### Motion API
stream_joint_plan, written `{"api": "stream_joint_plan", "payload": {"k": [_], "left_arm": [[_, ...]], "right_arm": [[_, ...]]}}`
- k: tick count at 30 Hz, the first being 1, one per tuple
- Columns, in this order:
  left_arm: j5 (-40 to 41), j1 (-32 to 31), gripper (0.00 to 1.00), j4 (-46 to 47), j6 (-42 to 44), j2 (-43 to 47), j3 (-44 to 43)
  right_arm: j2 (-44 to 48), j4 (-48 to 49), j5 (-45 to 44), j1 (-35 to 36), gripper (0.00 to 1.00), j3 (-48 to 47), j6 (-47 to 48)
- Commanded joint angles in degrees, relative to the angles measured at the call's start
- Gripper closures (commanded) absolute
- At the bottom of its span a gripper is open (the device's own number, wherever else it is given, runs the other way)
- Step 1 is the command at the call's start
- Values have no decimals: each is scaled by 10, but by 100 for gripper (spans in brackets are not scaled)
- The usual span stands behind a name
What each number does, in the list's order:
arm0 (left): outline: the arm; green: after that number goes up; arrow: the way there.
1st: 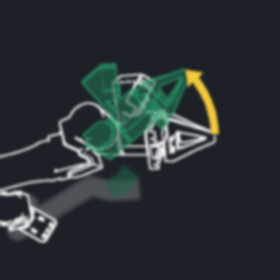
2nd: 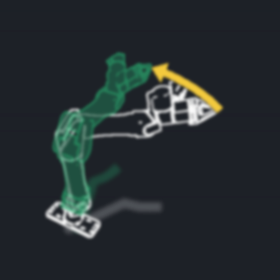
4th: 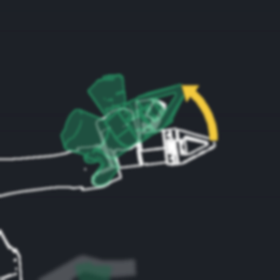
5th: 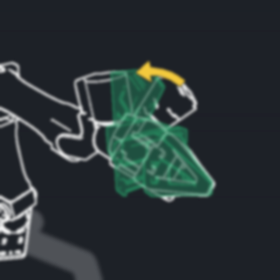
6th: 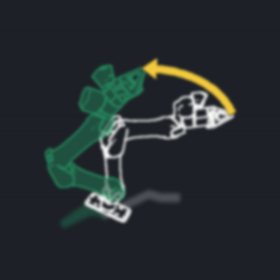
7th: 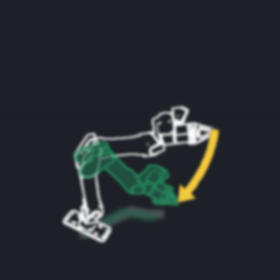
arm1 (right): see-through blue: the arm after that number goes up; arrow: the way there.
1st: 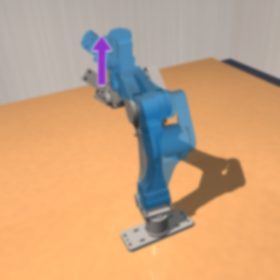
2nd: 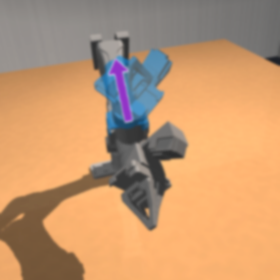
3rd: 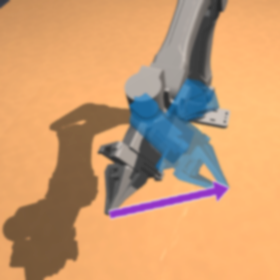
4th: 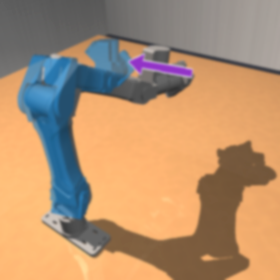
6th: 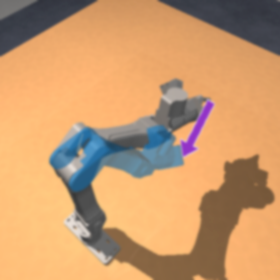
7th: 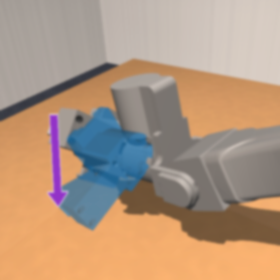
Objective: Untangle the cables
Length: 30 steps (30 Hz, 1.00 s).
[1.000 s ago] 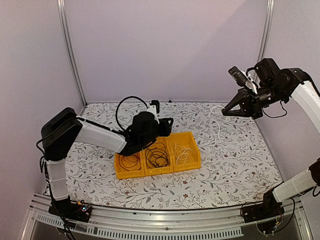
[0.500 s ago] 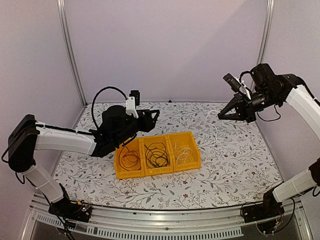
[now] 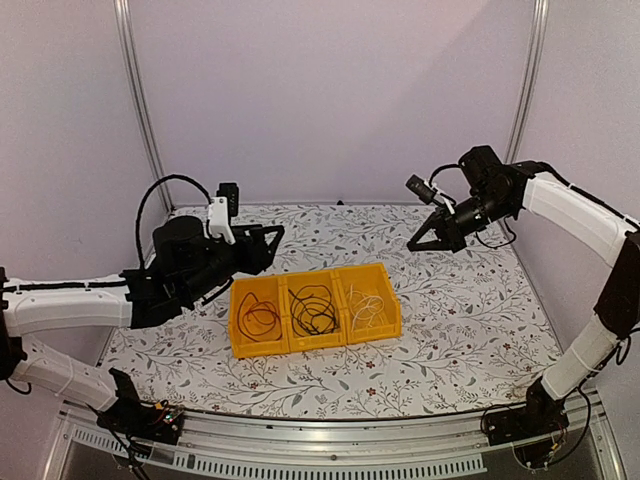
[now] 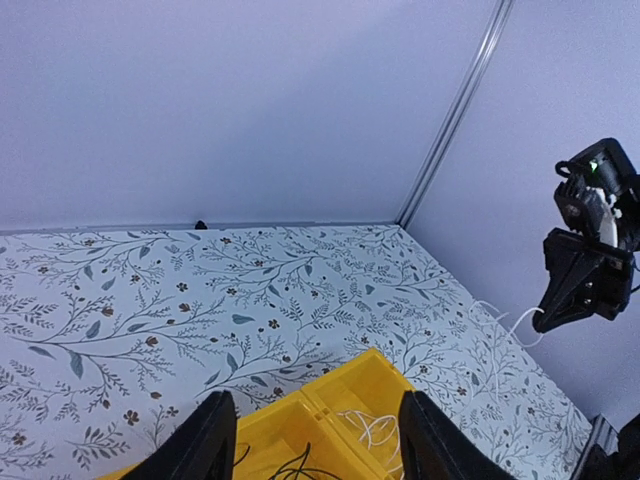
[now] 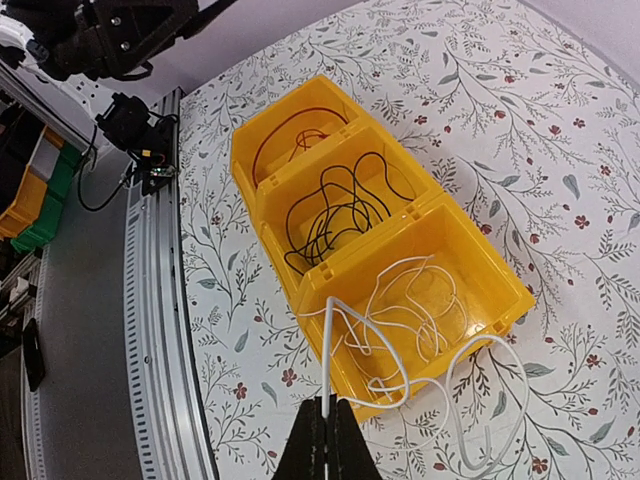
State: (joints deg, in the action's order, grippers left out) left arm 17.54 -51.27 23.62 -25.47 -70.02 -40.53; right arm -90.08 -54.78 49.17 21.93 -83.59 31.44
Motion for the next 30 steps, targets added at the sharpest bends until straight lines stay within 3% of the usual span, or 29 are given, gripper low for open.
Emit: {"api": "stream_joint_plan", "payload": {"k": [1,9,16,30], "left_arm": [[46,-6,43,-66,13,59,20],[81,-6,41,-108,9,142,50],[89,-6,41,-127,1,171,66],[98,-5,40,-100,8,156,75]], "right_arm": [[-36,36,-81,46,100,2,-25],[-150,40,-147,97,100,-49,-36],[-247,14,-126,107,100,-124,-45],[-224,4,-124,126,100,-123,-43]]}}
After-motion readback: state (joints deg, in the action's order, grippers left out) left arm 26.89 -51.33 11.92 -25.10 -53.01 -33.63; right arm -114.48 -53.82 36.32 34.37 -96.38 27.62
